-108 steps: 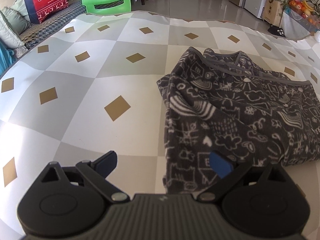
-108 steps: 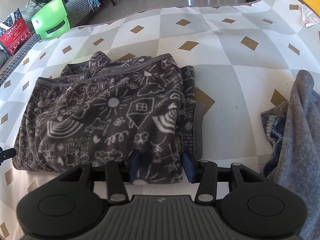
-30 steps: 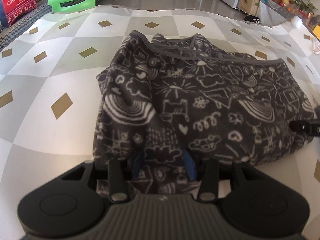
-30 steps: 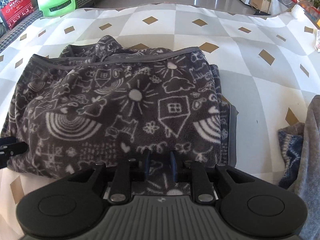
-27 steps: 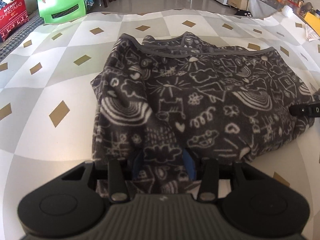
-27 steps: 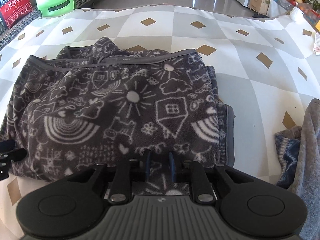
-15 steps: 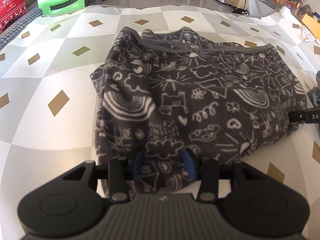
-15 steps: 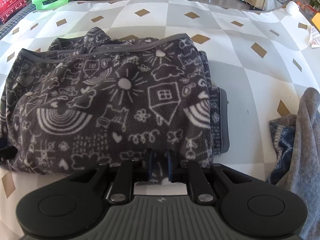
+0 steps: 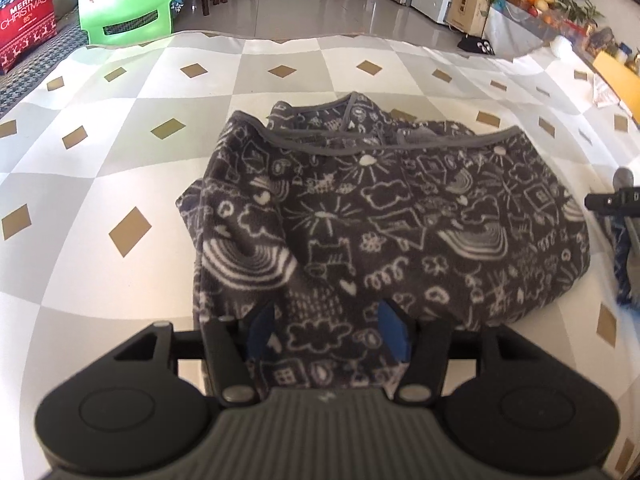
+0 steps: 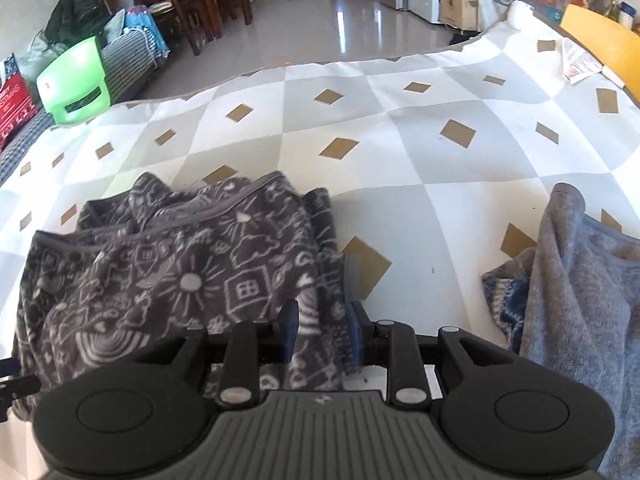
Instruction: Fold clothes
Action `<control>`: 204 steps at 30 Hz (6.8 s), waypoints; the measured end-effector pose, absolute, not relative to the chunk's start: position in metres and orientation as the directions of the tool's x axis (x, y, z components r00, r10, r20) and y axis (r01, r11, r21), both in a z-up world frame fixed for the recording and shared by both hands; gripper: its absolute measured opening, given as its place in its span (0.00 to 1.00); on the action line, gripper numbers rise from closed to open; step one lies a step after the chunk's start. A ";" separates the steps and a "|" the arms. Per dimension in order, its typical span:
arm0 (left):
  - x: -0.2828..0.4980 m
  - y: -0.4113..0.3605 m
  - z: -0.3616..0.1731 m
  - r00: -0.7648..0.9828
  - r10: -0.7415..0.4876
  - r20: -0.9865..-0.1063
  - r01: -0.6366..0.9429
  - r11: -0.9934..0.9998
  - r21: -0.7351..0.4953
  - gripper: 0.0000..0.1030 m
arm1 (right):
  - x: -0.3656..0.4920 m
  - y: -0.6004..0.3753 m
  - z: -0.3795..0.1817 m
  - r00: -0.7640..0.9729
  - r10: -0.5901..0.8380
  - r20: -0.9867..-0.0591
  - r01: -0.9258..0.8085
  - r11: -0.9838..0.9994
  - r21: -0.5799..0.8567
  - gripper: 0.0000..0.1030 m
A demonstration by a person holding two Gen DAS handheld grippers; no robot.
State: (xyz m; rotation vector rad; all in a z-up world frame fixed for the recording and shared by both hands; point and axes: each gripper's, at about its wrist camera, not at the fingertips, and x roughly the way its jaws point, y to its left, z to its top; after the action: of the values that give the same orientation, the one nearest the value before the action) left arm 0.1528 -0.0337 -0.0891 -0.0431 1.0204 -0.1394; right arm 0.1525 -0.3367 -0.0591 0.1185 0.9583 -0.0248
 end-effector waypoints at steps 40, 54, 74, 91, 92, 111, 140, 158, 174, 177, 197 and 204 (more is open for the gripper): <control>0.165 -0.009 -0.141 0.431 0.153 -0.890 -0.101 0.988 0.121 0.95 | 0.155 -0.314 -0.103 0.411 -0.011 -0.912 -0.040 0.999 -0.030 0.55; 0.093 -0.007 -0.086 0.467 0.305 -0.830 -0.121 0.952 0.282 0.97 | 0.082 -0.334 -0.062 0.417 0.082 -0.905 -0.157 0.988 0.018 0.55; 0.084 -0.038 -0.065 0.510 0.048 -0.859 -0.059 0.998 0.021 1.00 | 0.108 -0.335 -0.074 0.527 0.150 -0.836 -0.260 0.966 0.009 0.56; 0.093 -0.011 -0.083 0.436 0.095 -0.895 -0.159 0.987 0.027 1.00 | 0.133 -0.320 -0.095 0.460 0.200 -0.865 -0.236 0.967 0.098 0.41; 0.093 -0.010 -0.084 0.436 0.093 -0.895 -0.163 0.986 0.024 1.00 | 0.132 -0.319 -0.094 0.463 0.201 -0.863 -0.241 0.966 0.096 0.38; 0.092 -0.007 -0.097 0.399 0.195 -0.896 -0.201 0.972 0.121 1.00 | 0.115 -0.305 -0.007 0.678 0.269 -0.684 -0.248 0.960 0.131 0.09; 0.112 -0.001 -0.085 0.482 0.196 -0.854 -0.250 0.965 0.081 1.00 | 0.143 -0.305 -0.030 0.655 0.176 -0.735 -0.116 0.984 0.132 0.46; 0.136 -0.060 -0.127 0.396 0.155 -0.905 -0.102 0.987 0.125 1.00 | 0.135 -0.292 -0.094 0.375 0.176 -0.910 -0.192 0.975 0.109 0.47; 0.146 -0.058 -0.140 0.352 0.138 -0.926 -0.133 0.986 0.096 1.00 | 0.128 -0.276 -0.097 0.402 0.081 -0.912 -0.193 0.981 0.002 0.57; 0.141 -0.054 -0.138 0.353 0.133 -0.926 -0.130 0.987 0.092 1.00 | 0.127 -0.273 -0.096 0.401 0.062 -0.914 -0.174 0.985 -0.010 0.58; 0.079 -0.058 -0.111 0.374 0.032 -0.927 -0.018 0.999 0.027 1.00 | 0.081 -0.289 -0.082 0.315 0.104 -0.943 -0.003 0.994 0.109 0.59; 0.062 -0.073 -0.126 0.393 0.101 -0.914 0.059 0.989 0.135 1.00 | 0.079 -0.284 -0.095 0.316 0.063 -0.947 -0.030 0.998 0.057 0.61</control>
State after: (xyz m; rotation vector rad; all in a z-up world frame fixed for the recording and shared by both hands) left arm 0.0618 -0.0730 -0.1263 0.1544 1.1676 0.0270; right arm 0.0794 -0.2840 -0.0947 0.0309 1.2477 0.0612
